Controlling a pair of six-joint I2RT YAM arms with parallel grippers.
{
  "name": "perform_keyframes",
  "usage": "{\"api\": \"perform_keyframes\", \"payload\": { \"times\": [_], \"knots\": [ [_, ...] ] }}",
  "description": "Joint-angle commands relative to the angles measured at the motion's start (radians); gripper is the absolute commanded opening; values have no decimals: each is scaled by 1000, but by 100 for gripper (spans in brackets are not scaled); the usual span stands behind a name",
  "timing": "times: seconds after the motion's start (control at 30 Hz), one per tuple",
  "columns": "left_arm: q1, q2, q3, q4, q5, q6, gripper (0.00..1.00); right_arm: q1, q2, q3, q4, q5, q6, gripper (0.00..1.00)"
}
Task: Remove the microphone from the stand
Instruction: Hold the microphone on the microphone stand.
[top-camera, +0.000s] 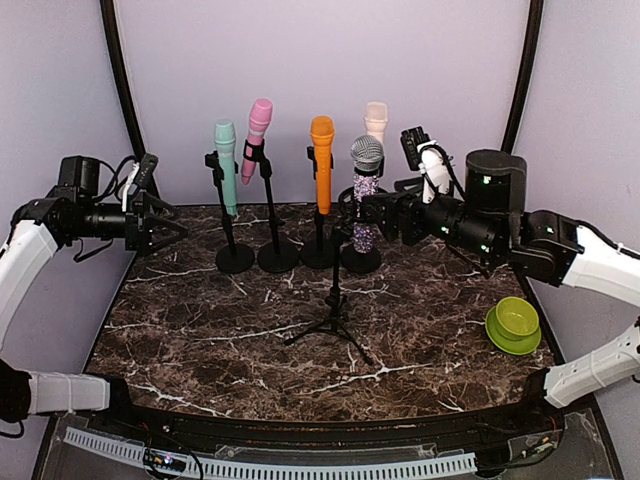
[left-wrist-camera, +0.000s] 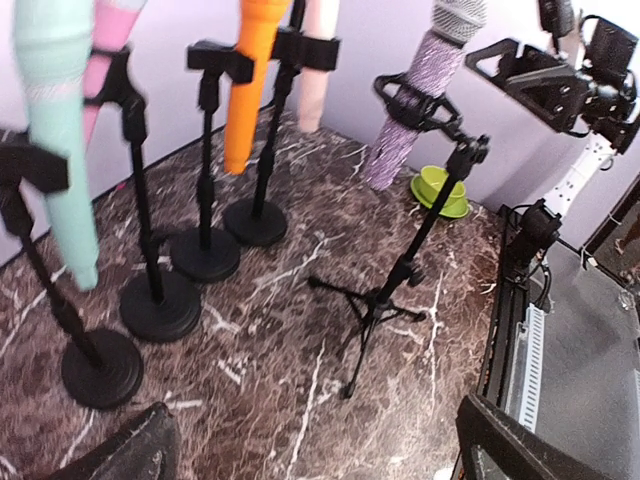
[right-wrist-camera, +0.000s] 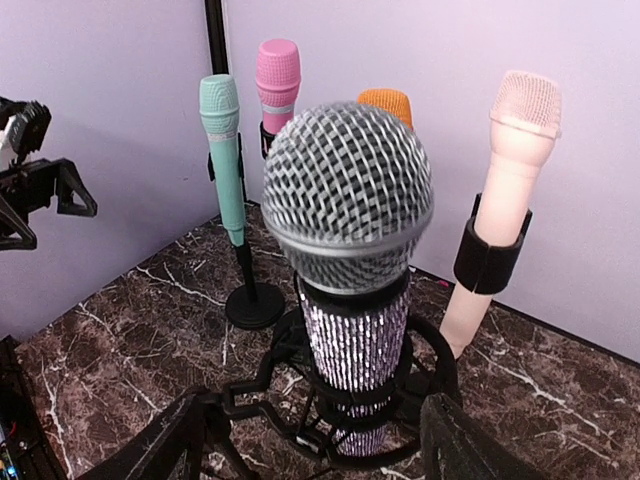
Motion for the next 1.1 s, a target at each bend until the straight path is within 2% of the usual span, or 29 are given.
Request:
{"api": "perform_keyframes", "payload": {
  "times": [0.0, 0.23, 0.5, 0.67, 0.83, 1.07],
  "knots": [
    [-171, 66, 167, 89, -80, -100, 99, -5, -88, -103, 64, 0, 115, 74],
    [-450, 297, 477, 91, -202, -45, 99, -5, -99, -152, 29, -19, 294, 71],
    [-679, 497, 622, 246, -269, -61, 99, -6, -107, -190, 76, -31, 449, 68],
    [-733, 573, 652, 380, -334, -138, 99, -5, -147, -257, 141, -15, 492, 66],
    [-772, 636, 685, 451, -369, -181, 99, -4, -158, -294, 126, -30, 487, 67],
    [-780, 696, 725, 471, -376, -260, 99, 115, -113, -419, 250, 43, 303, 72]
  ]
}}
